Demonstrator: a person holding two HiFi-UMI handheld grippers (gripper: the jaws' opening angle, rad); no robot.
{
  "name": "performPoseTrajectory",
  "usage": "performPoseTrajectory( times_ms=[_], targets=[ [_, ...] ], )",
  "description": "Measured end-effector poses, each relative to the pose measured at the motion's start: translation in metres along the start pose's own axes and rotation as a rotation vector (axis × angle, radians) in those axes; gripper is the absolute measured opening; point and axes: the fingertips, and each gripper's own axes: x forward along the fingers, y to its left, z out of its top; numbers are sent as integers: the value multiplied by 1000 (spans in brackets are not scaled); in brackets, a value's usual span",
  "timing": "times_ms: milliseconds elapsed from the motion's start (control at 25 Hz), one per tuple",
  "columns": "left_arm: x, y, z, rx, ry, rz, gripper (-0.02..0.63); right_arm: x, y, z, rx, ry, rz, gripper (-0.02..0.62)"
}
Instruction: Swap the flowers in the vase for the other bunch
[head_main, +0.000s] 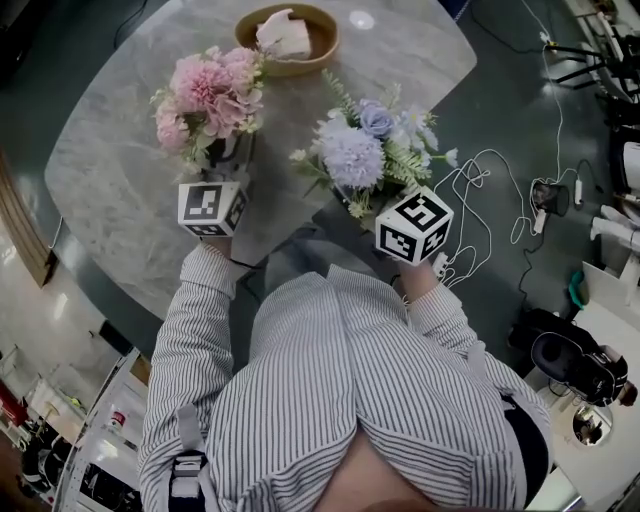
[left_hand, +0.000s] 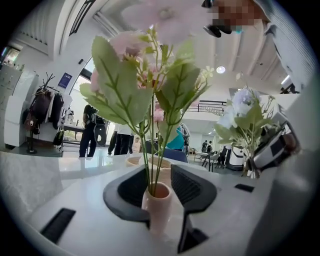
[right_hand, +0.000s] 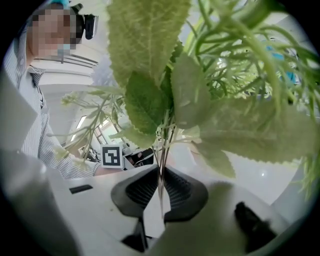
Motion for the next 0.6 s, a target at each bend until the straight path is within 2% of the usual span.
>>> performPoseTrajectory(
  times_ms=[280, 480, 600],
  targets=[
    [-5, 2, -6, -21, 15, 20, 189, -1, 1, 1, -2, -7, -3, 41],
    [-10, 4, -5, -26, 17, 46, 201, -2, 2, 1, -12, -7, -5, 41],
    [-14, 1, -3, -33, 12, 34, 204, -2, 4, 2, -17, -16, -4, 41]
  ],
)
